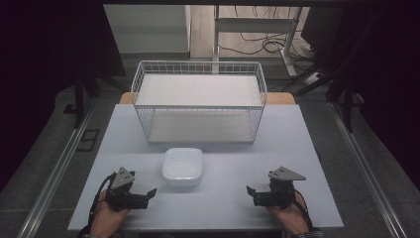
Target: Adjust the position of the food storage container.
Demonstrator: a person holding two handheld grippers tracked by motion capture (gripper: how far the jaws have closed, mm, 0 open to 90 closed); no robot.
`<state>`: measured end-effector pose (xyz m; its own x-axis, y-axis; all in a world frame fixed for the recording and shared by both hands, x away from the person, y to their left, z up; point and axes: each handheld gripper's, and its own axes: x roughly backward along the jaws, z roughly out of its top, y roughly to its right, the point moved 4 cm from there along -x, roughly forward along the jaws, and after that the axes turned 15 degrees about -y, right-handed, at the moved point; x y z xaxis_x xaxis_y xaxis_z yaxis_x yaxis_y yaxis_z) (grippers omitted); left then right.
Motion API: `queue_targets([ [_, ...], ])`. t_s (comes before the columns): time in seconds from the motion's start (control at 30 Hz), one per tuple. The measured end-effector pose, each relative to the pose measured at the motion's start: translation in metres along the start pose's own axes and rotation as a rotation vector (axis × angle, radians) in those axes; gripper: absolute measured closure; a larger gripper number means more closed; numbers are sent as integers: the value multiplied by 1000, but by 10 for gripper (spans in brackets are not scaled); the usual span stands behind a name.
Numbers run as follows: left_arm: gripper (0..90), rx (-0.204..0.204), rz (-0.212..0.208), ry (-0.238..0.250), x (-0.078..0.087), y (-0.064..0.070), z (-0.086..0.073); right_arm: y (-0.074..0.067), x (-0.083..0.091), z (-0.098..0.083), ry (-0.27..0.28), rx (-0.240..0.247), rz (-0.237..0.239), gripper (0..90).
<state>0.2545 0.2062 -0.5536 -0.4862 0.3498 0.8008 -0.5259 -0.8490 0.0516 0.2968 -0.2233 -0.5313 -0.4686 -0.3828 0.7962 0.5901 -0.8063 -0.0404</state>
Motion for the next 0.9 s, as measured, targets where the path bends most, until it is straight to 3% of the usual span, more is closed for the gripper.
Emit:
queue_targets([
  [0.1, 4, 14, -26, 16, 2, -2, 1, 0, 0, 0, -4, 5, -2, 0],
  [0.23, 33, 29, -22, 25, 4, -6, 1, -1, 0, 3, -4, 6, 10, 0],
  [0.4, 156, 47, -29, 41, 8, -8, 3, -4, -1, 6, -11, 8, 26, 0],
  [0.63, 301, 44, -30, 36, 7, -9, 7, -8, -7, 13, -31, 18, 28, 13],
  [0.9, 401, 46, -22, 46, 3, -15, 13, -9, -9, 22, -18, 11, 30, 67],
])
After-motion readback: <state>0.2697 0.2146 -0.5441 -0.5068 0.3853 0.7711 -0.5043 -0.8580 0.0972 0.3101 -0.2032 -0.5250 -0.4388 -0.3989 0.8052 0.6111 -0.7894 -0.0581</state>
